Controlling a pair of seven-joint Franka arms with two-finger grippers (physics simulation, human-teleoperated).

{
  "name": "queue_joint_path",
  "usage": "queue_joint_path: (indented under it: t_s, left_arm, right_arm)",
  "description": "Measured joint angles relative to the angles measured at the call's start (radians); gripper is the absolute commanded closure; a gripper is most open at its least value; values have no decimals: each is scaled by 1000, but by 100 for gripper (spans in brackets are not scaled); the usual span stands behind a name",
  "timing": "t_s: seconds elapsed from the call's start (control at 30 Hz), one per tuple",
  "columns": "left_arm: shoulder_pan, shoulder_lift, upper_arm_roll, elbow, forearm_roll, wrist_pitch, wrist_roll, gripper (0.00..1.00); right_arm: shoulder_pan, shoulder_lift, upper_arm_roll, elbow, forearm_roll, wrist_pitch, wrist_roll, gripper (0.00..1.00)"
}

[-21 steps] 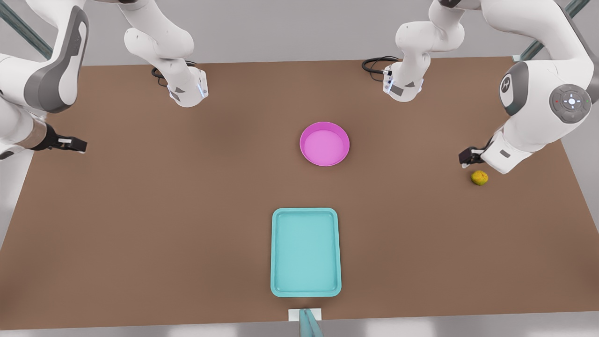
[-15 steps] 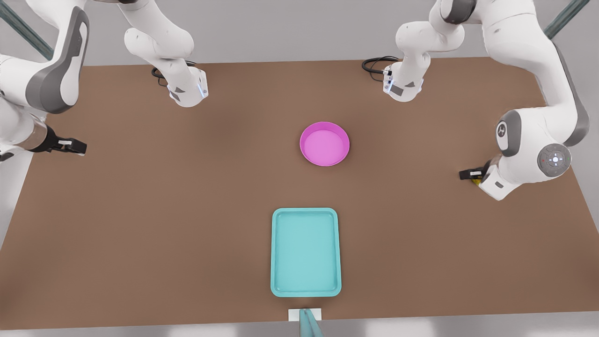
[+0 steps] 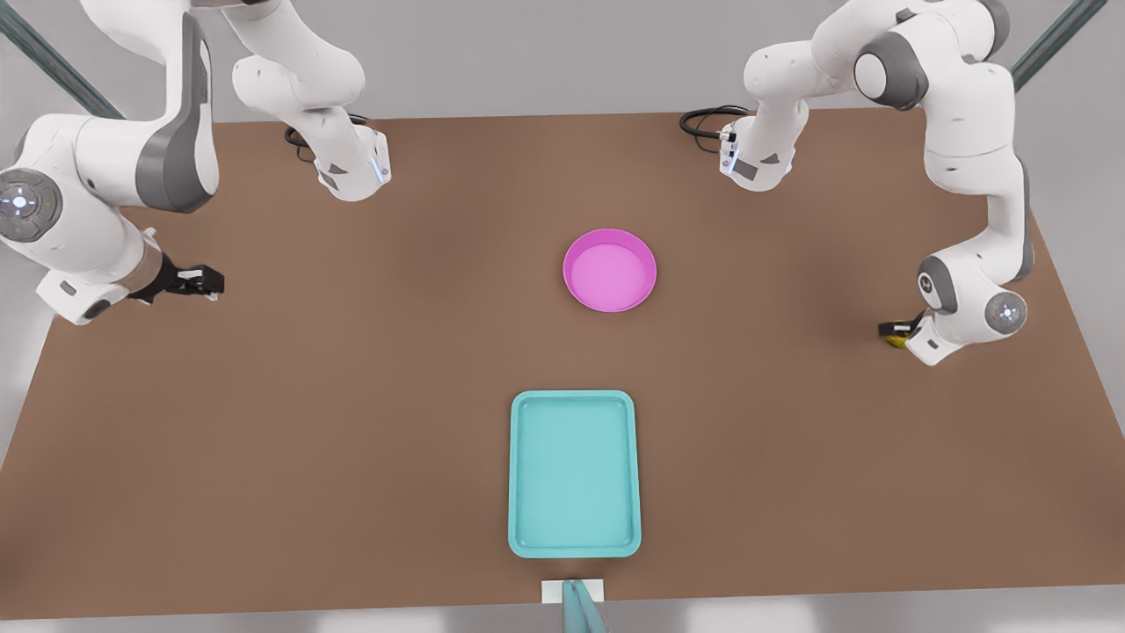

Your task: Place the orange on the plate with the left arm and the plate on the tray with the right arm

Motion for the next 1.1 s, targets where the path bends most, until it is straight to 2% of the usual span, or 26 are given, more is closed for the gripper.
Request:
queue_joint_path:
  t_s: [0.23,0.57,0.63,0.83,0.87,1.0,1.1]
  left_arm:
    - [7,12,0,-6,-30,85,120,0]
    - [25,36,0,-14,-43,101,227,0]
    - [25,38,0,-15,-50,100,242,18]
    - [25,42,0,-16,-56,98,269,28]
    - [25,43,0,-16,-55,98,271,36]
    - [22,34,-4,-14,-51,94,266,37]
    - [-35,-26,-9,-12,-50,54,239,37]
  right_arm:
    - [23,2,0,-2,0,1,-4,0]
    - [-64,4,-1,-2,0,1,-9,0]
    - [-81,6,-1,-2,0,2,-10,0]
    - [-97,8,-1,-2,0,2,-12,0]
    - [-94,8,-1,-2,0,2,-12,0]
    - [-71,9,-1,0,0,2,-13,0]
    - [-49,9,-1,0,0,2,-14,0]
